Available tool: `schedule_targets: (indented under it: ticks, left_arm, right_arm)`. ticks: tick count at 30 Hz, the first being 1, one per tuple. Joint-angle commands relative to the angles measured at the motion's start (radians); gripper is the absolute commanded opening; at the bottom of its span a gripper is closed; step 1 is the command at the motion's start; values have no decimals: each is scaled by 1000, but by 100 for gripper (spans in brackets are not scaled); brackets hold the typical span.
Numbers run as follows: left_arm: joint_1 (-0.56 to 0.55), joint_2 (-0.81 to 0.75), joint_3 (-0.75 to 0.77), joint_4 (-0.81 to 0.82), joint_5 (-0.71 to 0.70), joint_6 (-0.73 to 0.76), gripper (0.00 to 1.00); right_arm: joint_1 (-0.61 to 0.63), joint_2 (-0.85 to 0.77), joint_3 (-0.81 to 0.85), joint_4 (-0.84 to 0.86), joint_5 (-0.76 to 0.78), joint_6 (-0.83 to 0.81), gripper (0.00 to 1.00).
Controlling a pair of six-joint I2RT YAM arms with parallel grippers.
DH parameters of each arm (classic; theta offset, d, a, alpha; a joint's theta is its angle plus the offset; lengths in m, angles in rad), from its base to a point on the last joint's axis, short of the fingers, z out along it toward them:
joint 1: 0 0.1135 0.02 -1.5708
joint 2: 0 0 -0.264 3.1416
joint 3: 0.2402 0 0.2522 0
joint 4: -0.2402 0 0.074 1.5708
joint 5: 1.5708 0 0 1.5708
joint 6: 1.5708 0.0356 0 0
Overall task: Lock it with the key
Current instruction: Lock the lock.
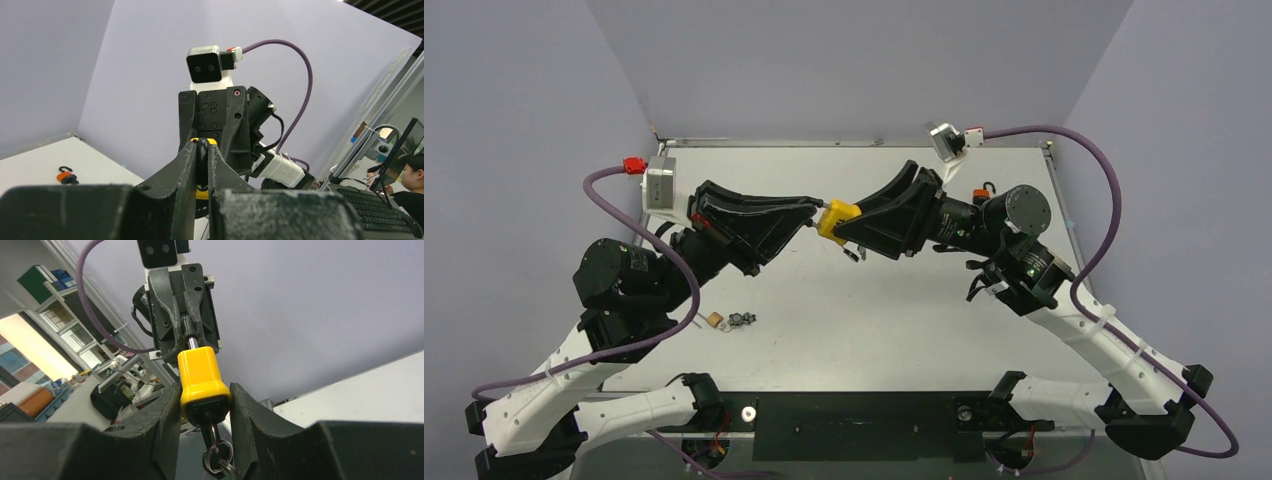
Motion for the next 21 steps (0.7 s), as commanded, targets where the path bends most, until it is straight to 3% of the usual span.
schedule_targets:
  ticks: [1,5,12,17,21]
  left_arm:
    - [-62,54,-65,-182,200,11,0]
    - [-75,58,-68,-189,205,21,0]
    - [-86,59,-73,-214,163,36,0]
    - [-94,85,-68,-204,132,-44,0]
    - [-150,108,-66,-183,101,-51,0]
  right_arm:
    - [-13,39,61,289,92,110,0]
    - [-26,47,52,376,67,174,0]
    - [-27,62,61,364,71,171,0]
    - [50,49,141,45,206,-114,0]
    - [65,65,172,-12,243,-154,0]
